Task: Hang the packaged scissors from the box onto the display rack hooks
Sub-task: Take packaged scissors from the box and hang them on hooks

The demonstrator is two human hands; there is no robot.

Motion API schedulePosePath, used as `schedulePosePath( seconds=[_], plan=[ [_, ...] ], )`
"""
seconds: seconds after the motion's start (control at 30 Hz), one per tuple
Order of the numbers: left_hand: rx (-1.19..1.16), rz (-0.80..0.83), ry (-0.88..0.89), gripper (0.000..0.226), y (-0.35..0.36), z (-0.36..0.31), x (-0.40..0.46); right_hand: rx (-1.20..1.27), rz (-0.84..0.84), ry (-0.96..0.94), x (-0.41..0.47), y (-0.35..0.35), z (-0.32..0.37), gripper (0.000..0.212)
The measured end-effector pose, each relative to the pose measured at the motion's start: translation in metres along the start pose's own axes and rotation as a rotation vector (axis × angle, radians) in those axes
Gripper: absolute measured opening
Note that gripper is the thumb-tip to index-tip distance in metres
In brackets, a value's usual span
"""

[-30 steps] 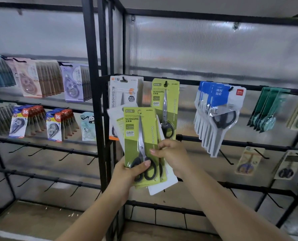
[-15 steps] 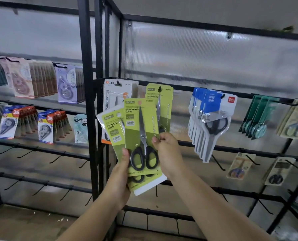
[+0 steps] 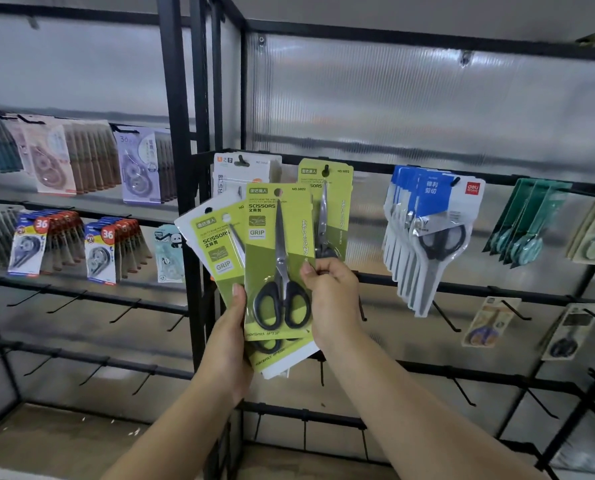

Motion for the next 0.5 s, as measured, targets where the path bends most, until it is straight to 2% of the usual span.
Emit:
schedulePosePath(
  seconds=[0.1, 0.33, 0.5],
  plan=[
    [0.074, -0.02, 0.011, 0.038, -0.002, -0.001, 0.002, -0.001, -0.012, -0.012, 0.004, -0.004, 0.003, 0.028],
    [0.215, -0.094, 0.071, 0.037, -0.022, -0.01, 0.011, -0.137, -0.043, -0.119, 0.017, -0.022, 0.026, 0.023],
    [0.263, -0.102, 0.069, 0.04, -0.028, -0.017, 0.011, -0.261, -0.141, -0.203, 0.036, -0.027, 0.051, 0.021]
  ],
)
Point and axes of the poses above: each hand's wrist, its own x-axis towards the middle knuckle, its own y-axis out of the palm, z = x × y, the point moved 4 cm from there along x, towards the middle knuckle, and after that the axes turned 13 degrees about y, right-handed, at the moved point
